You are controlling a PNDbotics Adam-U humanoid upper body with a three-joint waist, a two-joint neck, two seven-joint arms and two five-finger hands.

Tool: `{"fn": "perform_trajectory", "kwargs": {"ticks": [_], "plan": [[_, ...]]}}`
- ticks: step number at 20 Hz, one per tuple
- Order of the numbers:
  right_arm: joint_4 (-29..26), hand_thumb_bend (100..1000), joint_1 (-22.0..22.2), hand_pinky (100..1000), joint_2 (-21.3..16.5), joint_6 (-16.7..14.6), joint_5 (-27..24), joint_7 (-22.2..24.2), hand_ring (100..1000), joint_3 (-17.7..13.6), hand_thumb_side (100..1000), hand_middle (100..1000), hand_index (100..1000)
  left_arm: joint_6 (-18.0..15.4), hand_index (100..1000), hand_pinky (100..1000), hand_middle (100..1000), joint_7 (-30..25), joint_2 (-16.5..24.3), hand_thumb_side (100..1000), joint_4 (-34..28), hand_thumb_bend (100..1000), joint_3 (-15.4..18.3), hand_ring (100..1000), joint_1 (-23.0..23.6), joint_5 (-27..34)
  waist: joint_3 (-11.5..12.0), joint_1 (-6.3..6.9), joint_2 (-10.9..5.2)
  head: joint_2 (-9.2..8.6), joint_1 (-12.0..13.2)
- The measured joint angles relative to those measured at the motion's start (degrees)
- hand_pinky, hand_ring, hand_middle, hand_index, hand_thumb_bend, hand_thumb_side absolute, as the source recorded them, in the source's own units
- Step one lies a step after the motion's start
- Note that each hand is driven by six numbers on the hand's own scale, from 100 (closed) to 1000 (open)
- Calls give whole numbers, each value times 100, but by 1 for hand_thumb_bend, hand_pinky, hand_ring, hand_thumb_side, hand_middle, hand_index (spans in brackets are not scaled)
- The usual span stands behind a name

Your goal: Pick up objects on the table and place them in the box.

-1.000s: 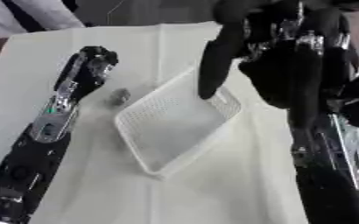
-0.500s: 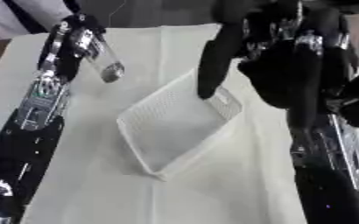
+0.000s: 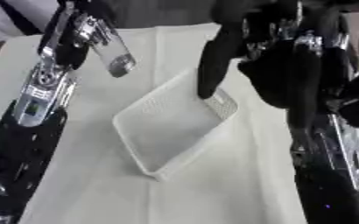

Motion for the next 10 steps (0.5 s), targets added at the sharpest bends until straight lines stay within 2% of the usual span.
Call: {"fn": "perform_trajectory", "kwargs": {"ticks": [10], "plan": [[0, 100, 0, 529, 1, 5, 3, 5, 627, 32, 948, 799, 324, -87, 229, 100, 100, -641, -21, 573, -2, 100, -598, 100, -38, 52, -59, 24, 0, 0, 44]]}}
